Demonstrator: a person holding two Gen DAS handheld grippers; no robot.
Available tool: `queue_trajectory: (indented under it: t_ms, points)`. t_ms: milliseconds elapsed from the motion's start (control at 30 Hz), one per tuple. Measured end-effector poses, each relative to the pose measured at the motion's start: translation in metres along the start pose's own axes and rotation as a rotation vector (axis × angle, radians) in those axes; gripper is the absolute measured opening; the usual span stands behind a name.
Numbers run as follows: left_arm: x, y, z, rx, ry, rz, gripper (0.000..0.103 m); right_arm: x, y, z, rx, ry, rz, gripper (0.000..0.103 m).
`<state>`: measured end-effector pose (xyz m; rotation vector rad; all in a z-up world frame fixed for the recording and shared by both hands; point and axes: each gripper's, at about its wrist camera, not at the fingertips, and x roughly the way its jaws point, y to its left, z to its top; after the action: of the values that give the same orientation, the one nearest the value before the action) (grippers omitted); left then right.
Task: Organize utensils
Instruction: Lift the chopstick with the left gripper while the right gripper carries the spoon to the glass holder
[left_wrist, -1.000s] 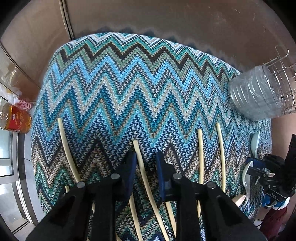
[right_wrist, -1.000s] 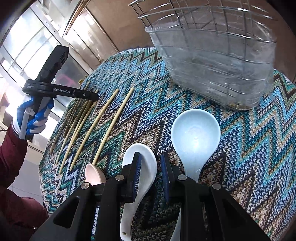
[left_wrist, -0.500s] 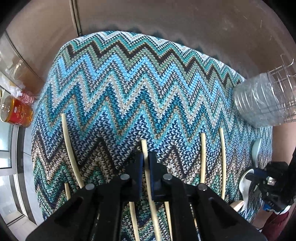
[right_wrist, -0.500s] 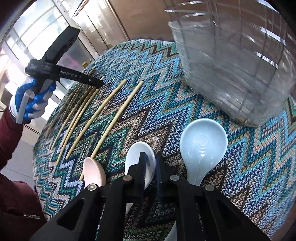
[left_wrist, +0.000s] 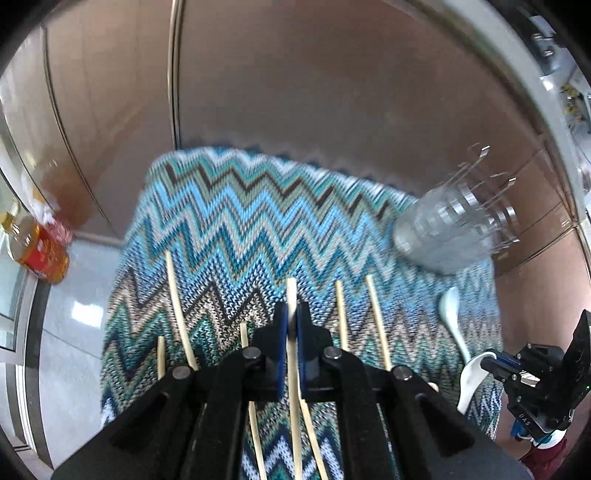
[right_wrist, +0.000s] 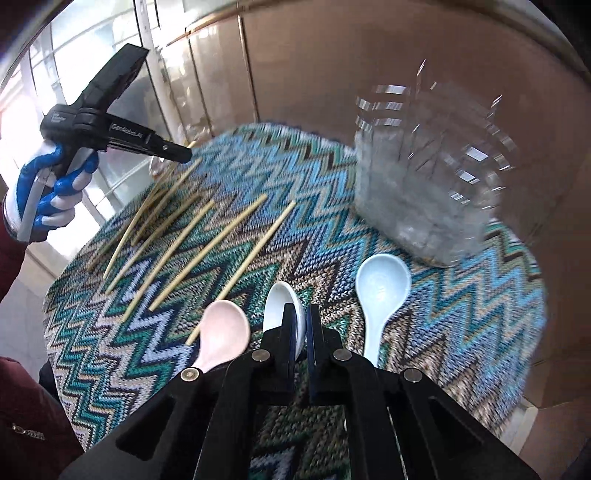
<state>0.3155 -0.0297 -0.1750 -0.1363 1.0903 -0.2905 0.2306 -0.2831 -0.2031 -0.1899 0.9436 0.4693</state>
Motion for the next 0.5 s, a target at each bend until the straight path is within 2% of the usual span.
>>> queue_trajectory:
  t_ms: [267, 400, 500]
  points:
    - [-0.064, -0.030, 0.008, 0.013, -0.161, -0.048, 0.004, -0.068, 0.008, -0.004, 0.054, -0.197, -0.098, 0.004]
    - [-0.096, -0.054, 0.022, 0.029, -0.259, -0.086, 0.004, -0.100, 0.004, 0.011, 0.073, -0.304, -0.163, 0.004]
    - [-0.118, -0.081, 0.044, 0.045, -0.355, -0.127, 0.004, -0.120, -0.001, 0.030, 0.094, -0.408, -0.238, 0.004]
